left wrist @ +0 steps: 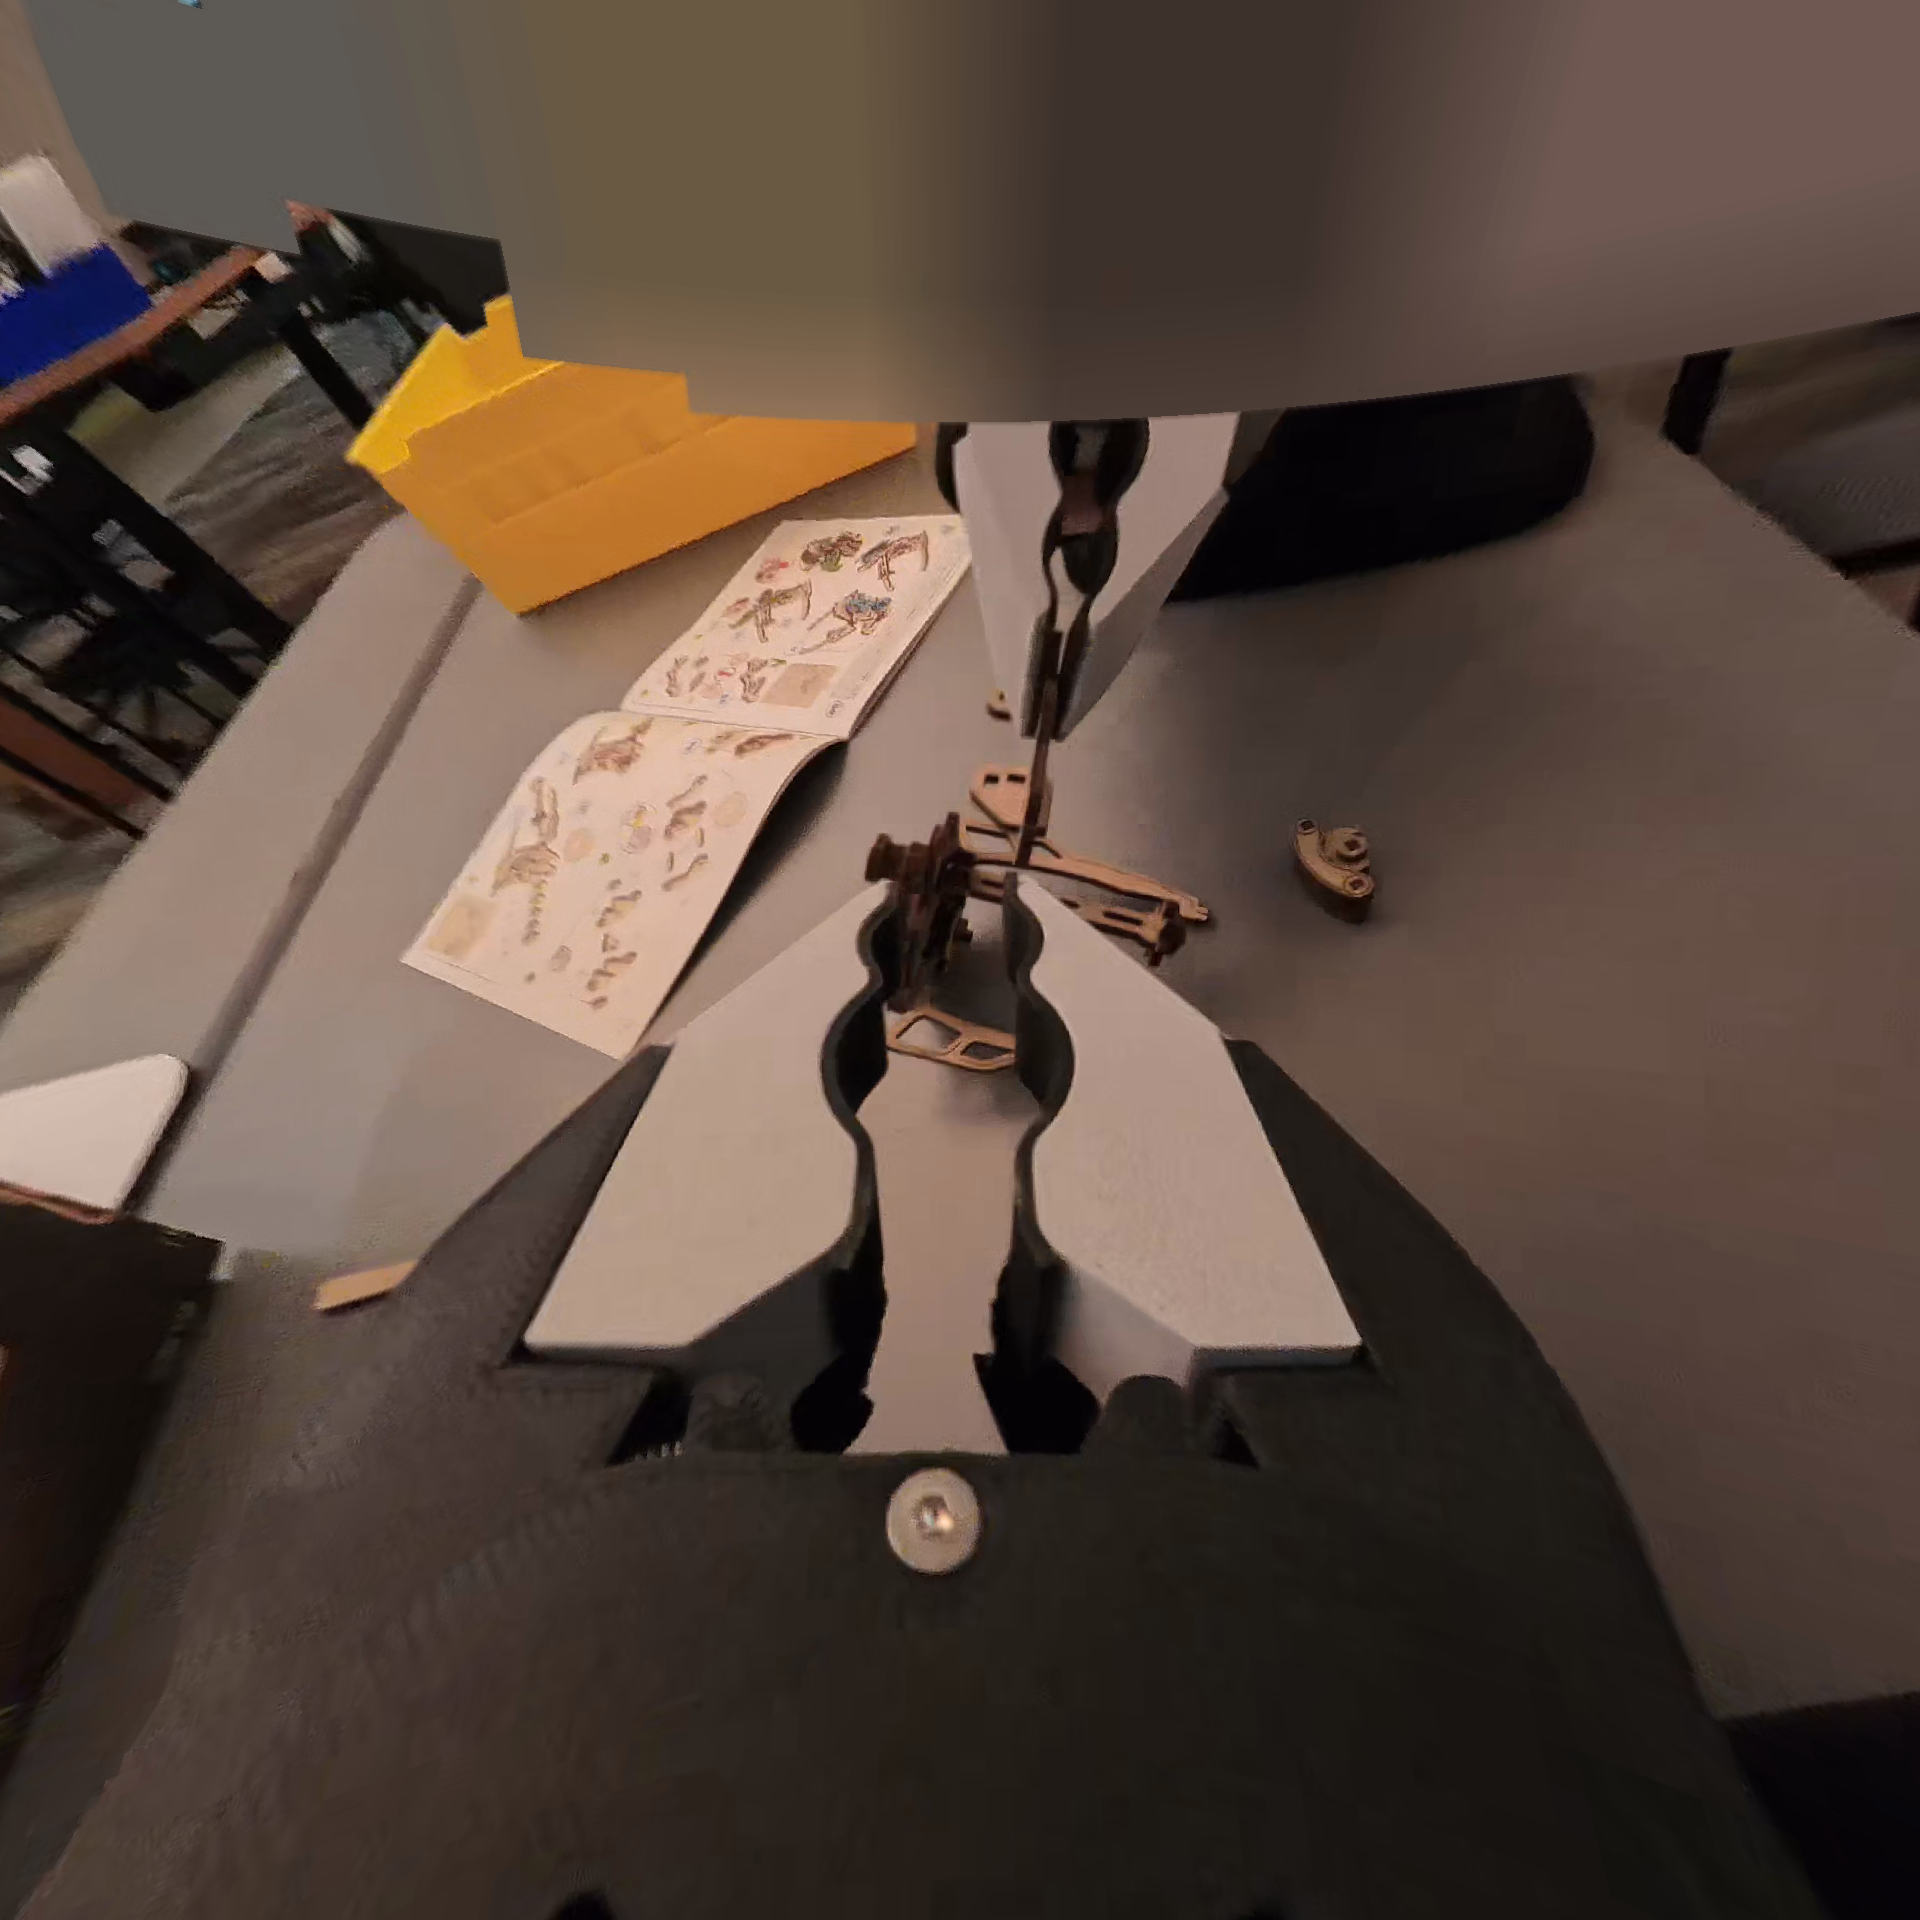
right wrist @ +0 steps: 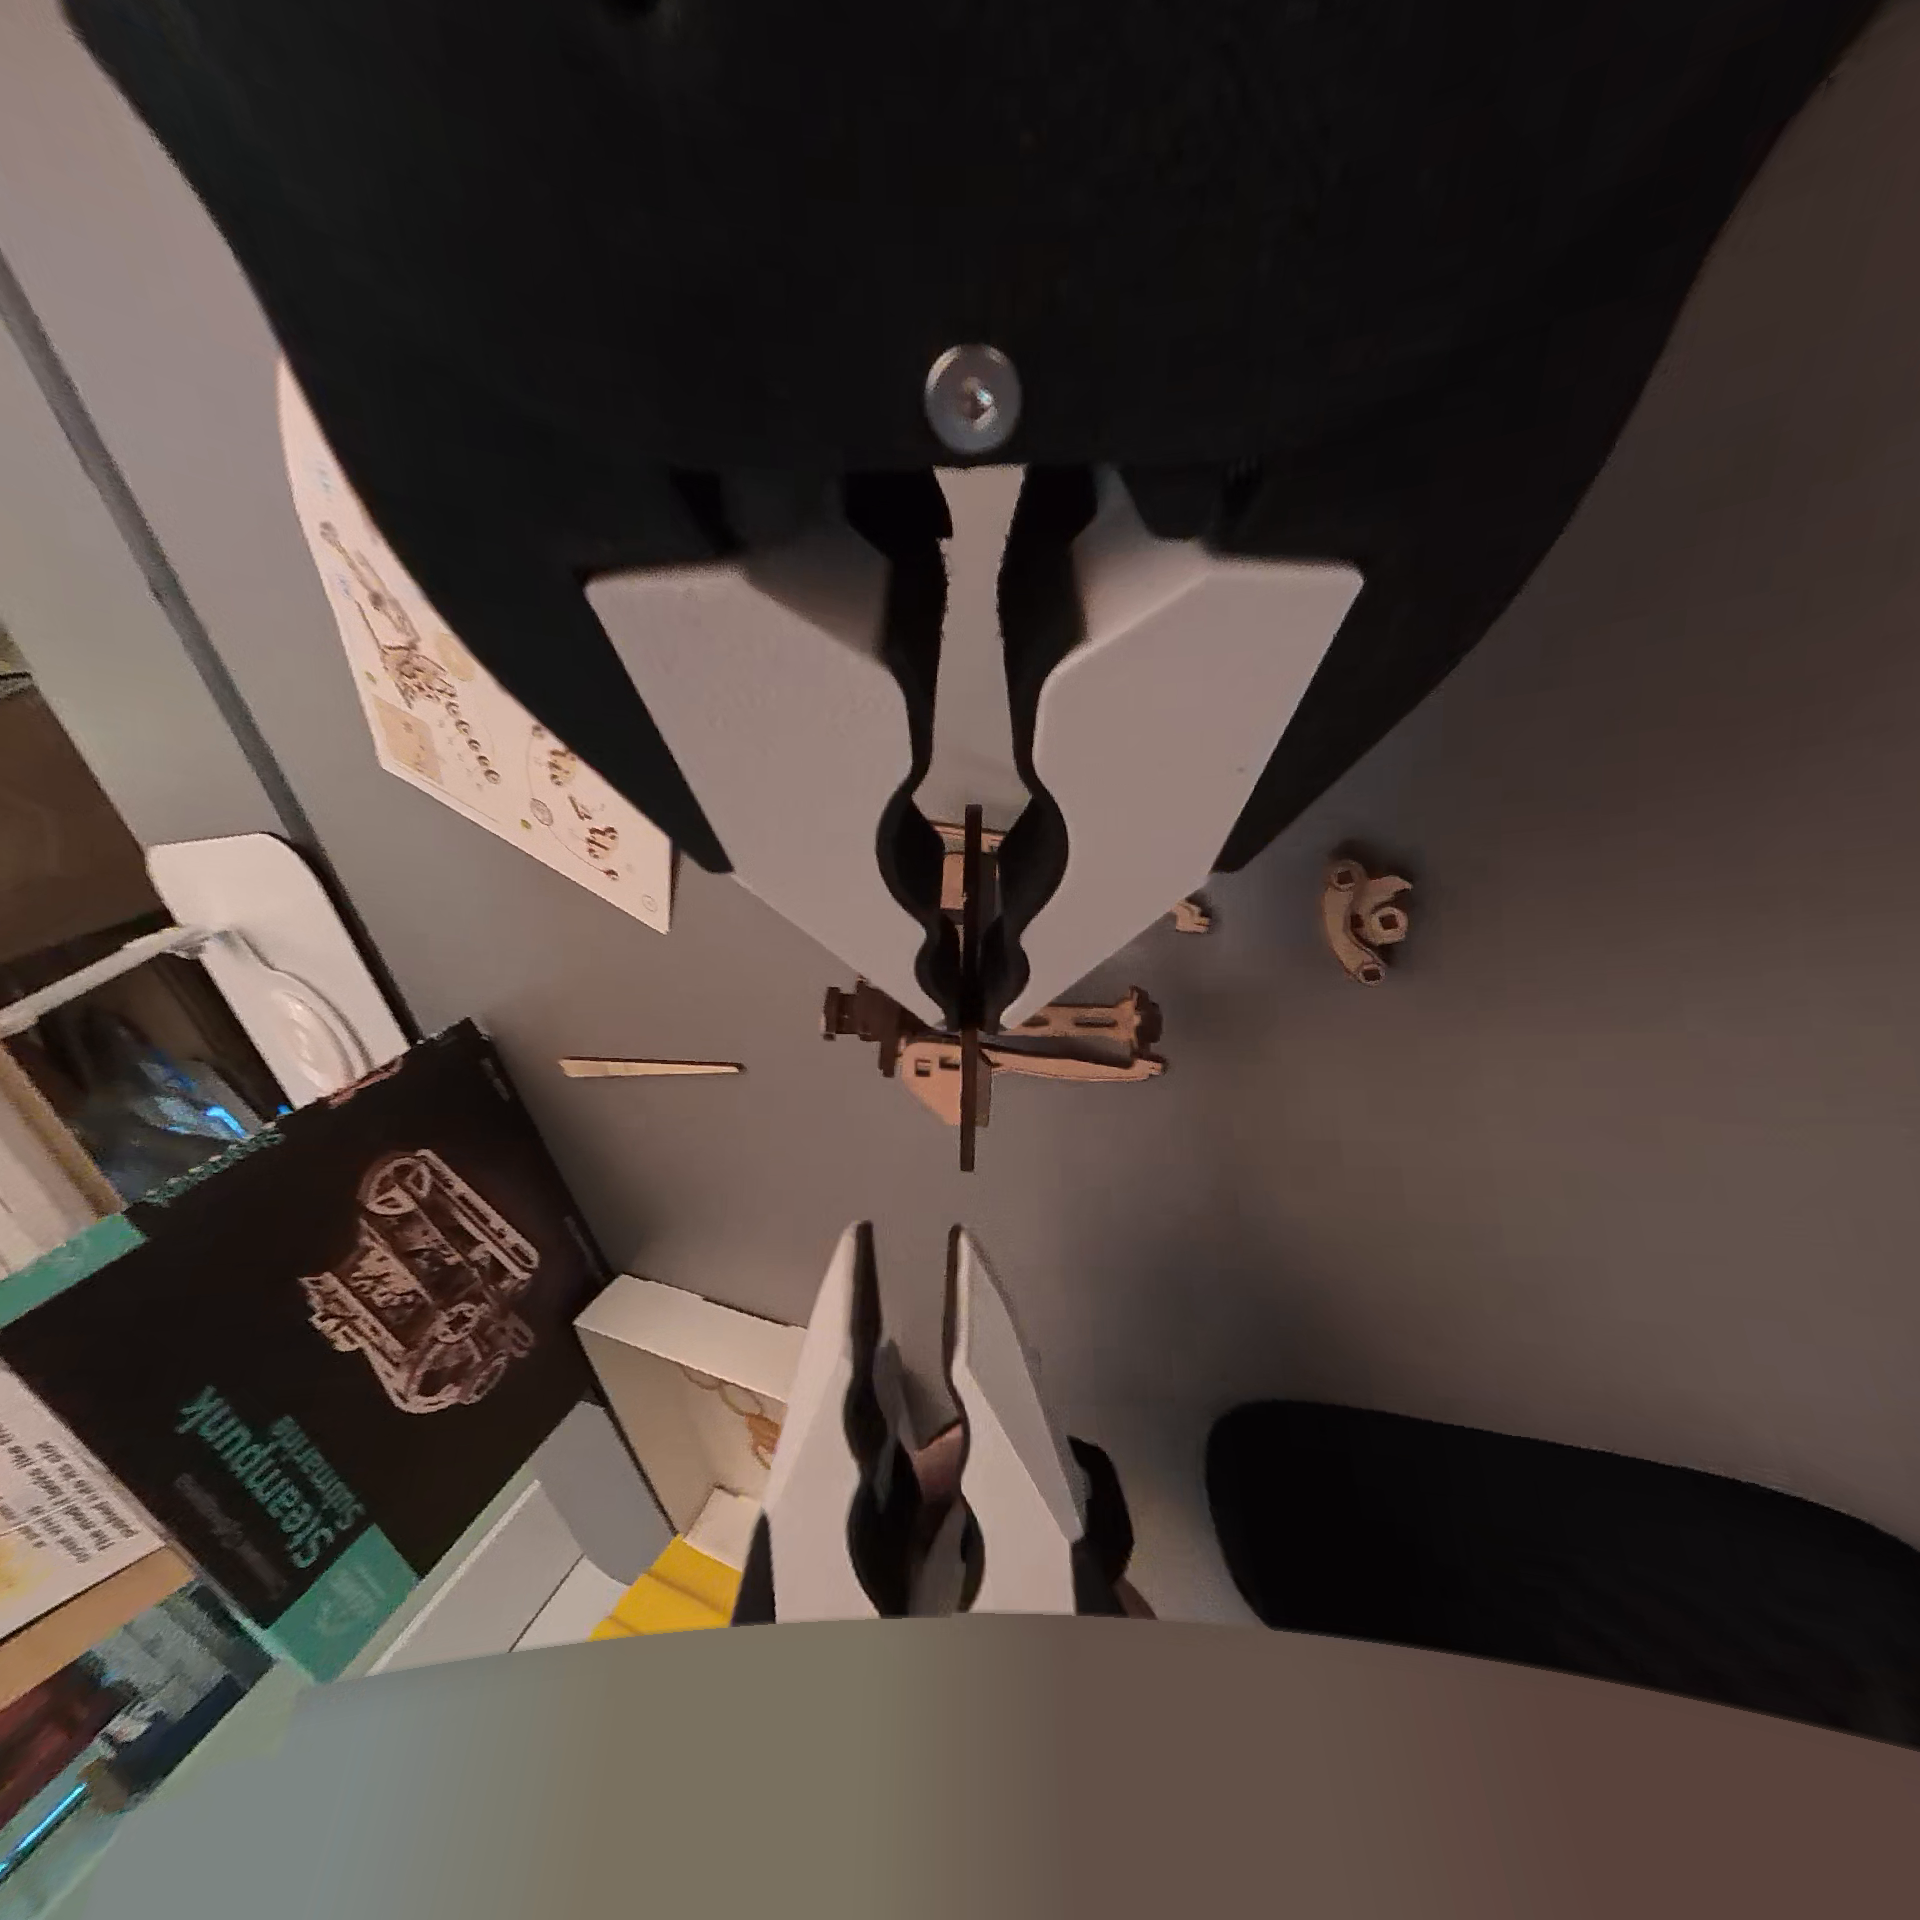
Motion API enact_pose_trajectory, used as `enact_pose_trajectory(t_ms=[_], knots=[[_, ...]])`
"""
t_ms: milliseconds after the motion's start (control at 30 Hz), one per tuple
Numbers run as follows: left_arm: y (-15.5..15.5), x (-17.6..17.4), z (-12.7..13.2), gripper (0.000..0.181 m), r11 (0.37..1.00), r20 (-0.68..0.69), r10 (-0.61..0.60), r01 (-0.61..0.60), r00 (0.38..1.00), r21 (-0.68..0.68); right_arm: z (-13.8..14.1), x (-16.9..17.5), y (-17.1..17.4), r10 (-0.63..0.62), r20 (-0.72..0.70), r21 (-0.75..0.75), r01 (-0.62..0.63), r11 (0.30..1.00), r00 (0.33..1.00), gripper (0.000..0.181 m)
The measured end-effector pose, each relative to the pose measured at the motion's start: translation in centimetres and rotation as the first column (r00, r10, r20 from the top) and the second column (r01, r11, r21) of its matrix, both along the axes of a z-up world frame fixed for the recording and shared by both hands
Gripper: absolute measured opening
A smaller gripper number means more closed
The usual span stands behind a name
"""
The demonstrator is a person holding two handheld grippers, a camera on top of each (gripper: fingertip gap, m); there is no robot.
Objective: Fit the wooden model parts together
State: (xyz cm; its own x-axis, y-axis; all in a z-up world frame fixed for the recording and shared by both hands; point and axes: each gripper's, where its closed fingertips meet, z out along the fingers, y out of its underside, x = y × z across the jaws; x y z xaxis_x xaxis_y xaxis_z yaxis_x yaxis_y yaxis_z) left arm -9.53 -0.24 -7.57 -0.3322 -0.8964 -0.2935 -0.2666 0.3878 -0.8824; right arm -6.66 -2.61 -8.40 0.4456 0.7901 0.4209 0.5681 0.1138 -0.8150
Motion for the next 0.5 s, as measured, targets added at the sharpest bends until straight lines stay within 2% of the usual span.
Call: enact_pose_trajectory(t_ms=[33,100,167,267,333,400,500], knots=[[0.6,0.2,-0.4,0.023,0.999,-0.015,-0.003,0.002,1.0,-0.035,0.1,0.2,0.2,-0.006,0.003,0.019,0.006,1.0,1.0,0.001],[1.5,0.9,-1.5,0.025,0.998,-0.045,-0.017,0.015,0.999,-0.055,0.3,0.2,0.2,0.0,0.004,0.047,0.0,0.999,1.0,0.001],[1.6,1.6,-2.6,0.018,0.998,-0.064,-0.05,0.048,0.997,-0.033,0.3,0.0,0.0,0.024,-0.003,0.056,-0.024,0.998,1.0,0.0],[1.3,2.4,-3.8,0.017,0.996,-0.094,-0.087,0.087,0.992,0.001,0.2,0.0,-0.1,0.029,-0.002,0.057,-0.029,0.998,1.0,0.0],[1.1,2.7,-4.2,0.013,0.995,-0.106,-0.093,0.096,0.99,0.022,0.2,0.0,-0.2,0.042,-0.025,0.046,-0.04,0.998,0.999,0.0],[1.0,3.0,-4.3,0.001,0.994,-0.095,-0.094,0.099,0.991,0.042,0.4,0.0,0.0,0.045,-0.044,0.042,-0.043,0.998,0.998,0.0],[0.8,2.9,-4.4,0.001,0.995,-0.095,-0.081,0.087,0.992,0.053,0.5,-0.1,-0.1,0.066,-0.069,0.035,-0.064,0.997,0.995,0.0]])
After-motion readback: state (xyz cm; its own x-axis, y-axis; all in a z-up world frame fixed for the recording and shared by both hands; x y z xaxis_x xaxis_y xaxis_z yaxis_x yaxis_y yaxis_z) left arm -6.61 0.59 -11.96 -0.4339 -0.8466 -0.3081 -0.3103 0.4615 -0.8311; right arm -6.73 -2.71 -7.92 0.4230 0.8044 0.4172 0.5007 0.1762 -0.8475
